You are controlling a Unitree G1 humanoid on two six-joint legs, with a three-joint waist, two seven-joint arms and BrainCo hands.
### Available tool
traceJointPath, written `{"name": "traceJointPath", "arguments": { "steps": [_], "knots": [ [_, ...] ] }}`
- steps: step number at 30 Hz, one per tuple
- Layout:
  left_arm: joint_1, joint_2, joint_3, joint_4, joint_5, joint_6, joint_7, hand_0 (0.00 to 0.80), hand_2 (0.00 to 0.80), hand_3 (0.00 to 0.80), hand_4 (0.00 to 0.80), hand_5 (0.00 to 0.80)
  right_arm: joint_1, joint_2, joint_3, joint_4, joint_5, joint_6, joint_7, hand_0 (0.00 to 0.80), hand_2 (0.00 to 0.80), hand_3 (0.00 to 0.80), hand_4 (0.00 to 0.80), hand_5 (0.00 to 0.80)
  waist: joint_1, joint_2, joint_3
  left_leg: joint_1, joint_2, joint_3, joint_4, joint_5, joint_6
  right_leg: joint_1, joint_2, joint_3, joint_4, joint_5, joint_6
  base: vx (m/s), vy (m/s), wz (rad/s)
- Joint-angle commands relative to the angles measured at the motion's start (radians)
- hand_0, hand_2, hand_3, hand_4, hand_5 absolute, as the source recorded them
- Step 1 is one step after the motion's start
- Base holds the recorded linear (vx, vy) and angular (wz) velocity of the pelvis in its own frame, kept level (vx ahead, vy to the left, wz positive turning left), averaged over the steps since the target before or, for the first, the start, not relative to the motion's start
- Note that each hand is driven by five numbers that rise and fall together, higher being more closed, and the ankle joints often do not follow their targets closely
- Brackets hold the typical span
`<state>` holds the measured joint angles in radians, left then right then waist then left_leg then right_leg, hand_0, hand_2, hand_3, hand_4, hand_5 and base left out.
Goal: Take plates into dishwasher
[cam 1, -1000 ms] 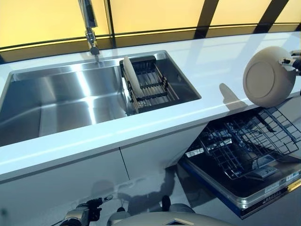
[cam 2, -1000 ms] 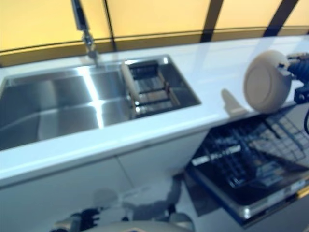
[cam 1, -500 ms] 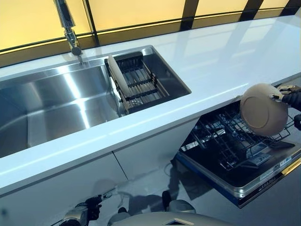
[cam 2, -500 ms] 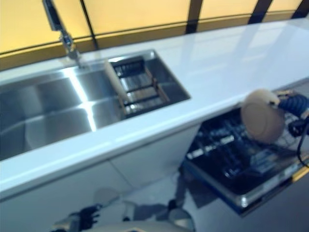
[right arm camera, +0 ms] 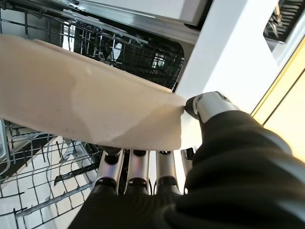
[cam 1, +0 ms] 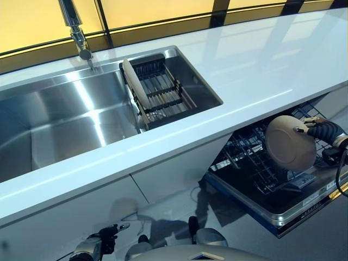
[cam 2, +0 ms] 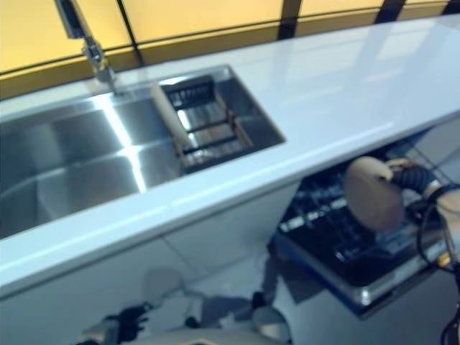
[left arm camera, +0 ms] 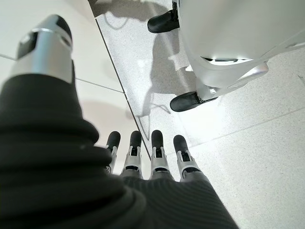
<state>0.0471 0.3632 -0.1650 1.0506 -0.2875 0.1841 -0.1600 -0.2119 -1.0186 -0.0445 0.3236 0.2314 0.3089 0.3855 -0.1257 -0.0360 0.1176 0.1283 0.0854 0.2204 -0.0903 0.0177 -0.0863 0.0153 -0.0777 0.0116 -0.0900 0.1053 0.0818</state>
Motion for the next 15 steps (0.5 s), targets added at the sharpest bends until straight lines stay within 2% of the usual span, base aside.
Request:
{"name": "traceJointPath", "arguments": {
  "steps": [1,5,15],
  "knots": [
    [-0.025,0.016,0.038,0.019,0.048,-0.005,-0.005,0.000,0.000,0.000,0.000,0.000,-0.055,0.044,0.003,-0.023,-0.042,-0.063,-0.046,0.800,0.800,0.800,0.800,0.800,0.015,-0.034,-0.006,0.021,-0.048,-0.041,0.014,-0.051,0.063,0.029,-0.002,-0.043,0.025,-0.013,0.050,0.000,0.000,0.00],
    [-0.026,0.013,0.034,0.005,0.053,0.005,-0.005,0.000,0.000,0.000,0.000,0.000,-0.056,0.095,0.033,-0.005,-0.060,-0.063,-0.066,0.800,0.800,0.800,0.800,0.800,0.025,-0.029,-0.003,0.021,-0.047,-0.042,0.015,-0.051,0.063,0.033,-0.006,-0.053,0.025,-0.014,0.050,0.000,0.000,0.00],
    [-0.034,0.018,0.024,-0.017,0.053,0.016,-0.007,0.000,0.000,0.000,0.000,0.000,-0.103,0.151,0.111,0.076,-0.097,-0.065,-0.109,0.800,0.800,0.800,0.800,0.800,0.049,-0.018,0.006,0.019,-0.051,-0.049,0.018,-0.049,0.063,0.040,-0.017,-0.075,0.026,-0.015,0.051,0.000,0.000,0.00]
  ]
}}
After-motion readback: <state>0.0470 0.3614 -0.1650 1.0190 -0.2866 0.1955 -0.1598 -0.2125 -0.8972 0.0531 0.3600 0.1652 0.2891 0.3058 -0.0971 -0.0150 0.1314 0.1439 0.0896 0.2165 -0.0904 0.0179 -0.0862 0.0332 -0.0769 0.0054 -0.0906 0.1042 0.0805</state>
